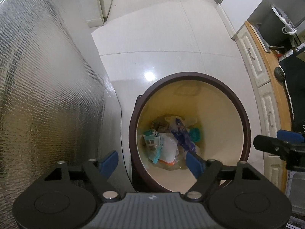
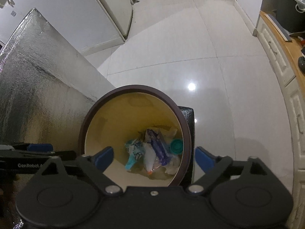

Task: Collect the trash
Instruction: 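Open both tools to drop the bottle and teal cap into the bin, then move both open tools up from the bin back over the table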

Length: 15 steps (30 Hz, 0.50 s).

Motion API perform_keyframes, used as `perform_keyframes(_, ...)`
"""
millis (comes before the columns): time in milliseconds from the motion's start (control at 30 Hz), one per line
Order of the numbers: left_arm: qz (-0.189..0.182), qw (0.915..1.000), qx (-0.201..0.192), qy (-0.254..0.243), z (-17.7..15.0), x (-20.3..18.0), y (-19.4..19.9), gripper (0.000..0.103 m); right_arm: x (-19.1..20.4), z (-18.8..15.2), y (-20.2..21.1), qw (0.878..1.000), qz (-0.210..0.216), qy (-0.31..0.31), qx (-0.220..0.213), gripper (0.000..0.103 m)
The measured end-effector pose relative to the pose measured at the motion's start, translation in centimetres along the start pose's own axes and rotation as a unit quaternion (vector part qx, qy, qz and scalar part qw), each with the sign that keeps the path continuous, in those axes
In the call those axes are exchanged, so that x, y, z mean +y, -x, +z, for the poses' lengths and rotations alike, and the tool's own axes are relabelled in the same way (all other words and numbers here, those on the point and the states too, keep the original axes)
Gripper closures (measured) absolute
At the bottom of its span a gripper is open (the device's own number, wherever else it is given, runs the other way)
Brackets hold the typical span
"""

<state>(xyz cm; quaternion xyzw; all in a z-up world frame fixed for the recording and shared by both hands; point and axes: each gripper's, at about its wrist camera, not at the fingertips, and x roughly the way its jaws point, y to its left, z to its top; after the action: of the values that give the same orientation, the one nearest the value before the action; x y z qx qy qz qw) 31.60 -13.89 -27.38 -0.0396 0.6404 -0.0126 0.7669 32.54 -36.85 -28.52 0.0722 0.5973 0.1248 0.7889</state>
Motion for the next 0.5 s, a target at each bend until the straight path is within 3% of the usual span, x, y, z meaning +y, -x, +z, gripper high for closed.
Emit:
perform_keyframes(100,0.003,1.0,-0.004,0.0,0.0,0.0,0.2,0.015,0.1,0.1,0.2,1.0,-0.002,0.007,-0.006,0.0)
perform_keyframes(333,0.015,0.9999,-0.007,0.005,-0.3,0.7,0.6,0.0,0.5,-0.1,0.5,1.0,-0.014,0.016,-0.011,0.0)
perform_keyframes(500,0.017,0.9997,-0.008,0.014,-0.6,1.3,1.0,0.0,0.6,-0.2,0.7,1.0,-0.019,0.022,-0.005,0.0)
